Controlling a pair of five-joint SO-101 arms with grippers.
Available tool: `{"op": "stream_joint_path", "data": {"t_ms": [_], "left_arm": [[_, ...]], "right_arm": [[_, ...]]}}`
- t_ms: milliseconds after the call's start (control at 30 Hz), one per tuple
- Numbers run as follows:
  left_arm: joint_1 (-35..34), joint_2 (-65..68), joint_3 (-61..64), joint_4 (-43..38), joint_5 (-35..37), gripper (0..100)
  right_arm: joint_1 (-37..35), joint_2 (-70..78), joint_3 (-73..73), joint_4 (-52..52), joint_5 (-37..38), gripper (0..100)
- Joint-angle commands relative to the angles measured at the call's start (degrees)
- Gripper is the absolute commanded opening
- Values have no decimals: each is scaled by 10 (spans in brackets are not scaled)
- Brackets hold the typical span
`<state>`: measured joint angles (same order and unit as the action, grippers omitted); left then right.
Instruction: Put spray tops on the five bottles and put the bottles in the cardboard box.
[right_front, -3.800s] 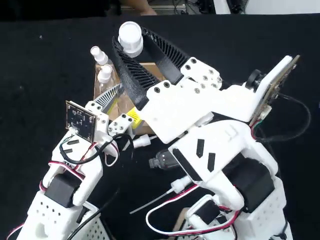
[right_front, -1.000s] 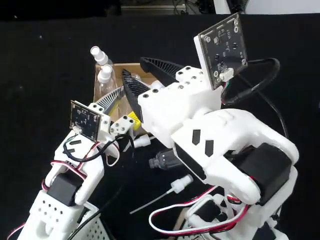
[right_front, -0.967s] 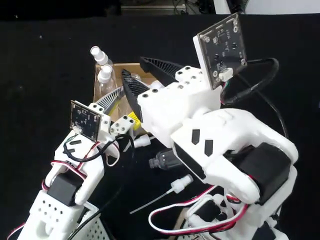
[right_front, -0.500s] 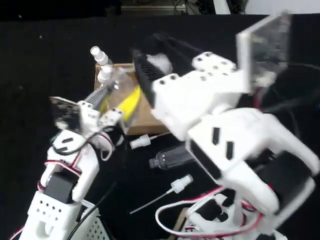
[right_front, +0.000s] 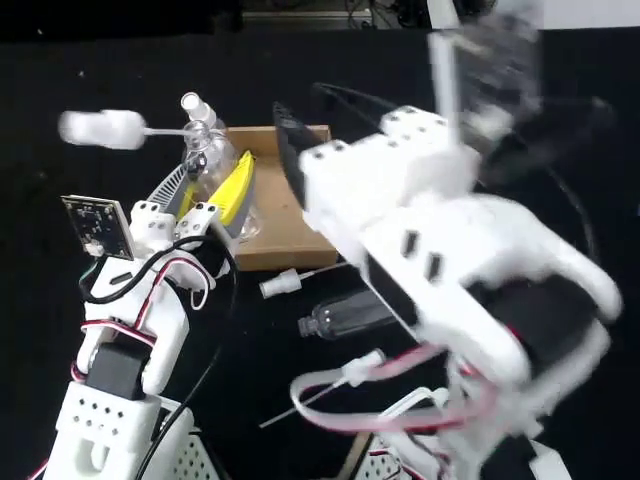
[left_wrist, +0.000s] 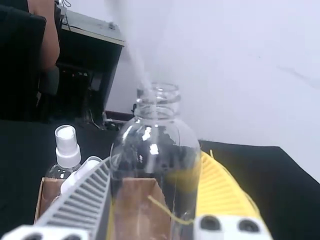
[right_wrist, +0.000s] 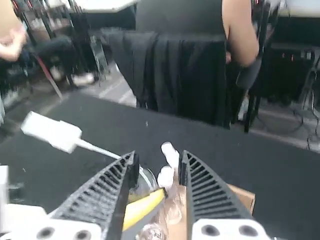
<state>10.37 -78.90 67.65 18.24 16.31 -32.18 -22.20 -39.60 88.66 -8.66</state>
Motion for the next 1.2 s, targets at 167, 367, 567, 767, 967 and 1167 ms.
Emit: {"op": "stream_joint_path", "data": {"t_ms": [167, 367, 567, 767, 967, 1167], "left_arm": [[8, -7, -13, -9, -52, 33], [108, -7, -17, 47, -164, 32], [123, -7, -14, 47, -192, 30], [127, -7, -13, 50, -192, 33], [122, -7, -13, 51, -192, 31], [127, -7, -13, 51, -192, 31]], "right_arm": [[-40, 1, 0, 5, 5, 102], [-47, -21, 0, 4, 41, 103], [-49, -22, -2, 1, 25, 106], [-50, -2, 8, -21, 28, 119], [-46, 42, 6, -42, 28, 190], [-25, 83, 0, -91, 20, 194]]}}
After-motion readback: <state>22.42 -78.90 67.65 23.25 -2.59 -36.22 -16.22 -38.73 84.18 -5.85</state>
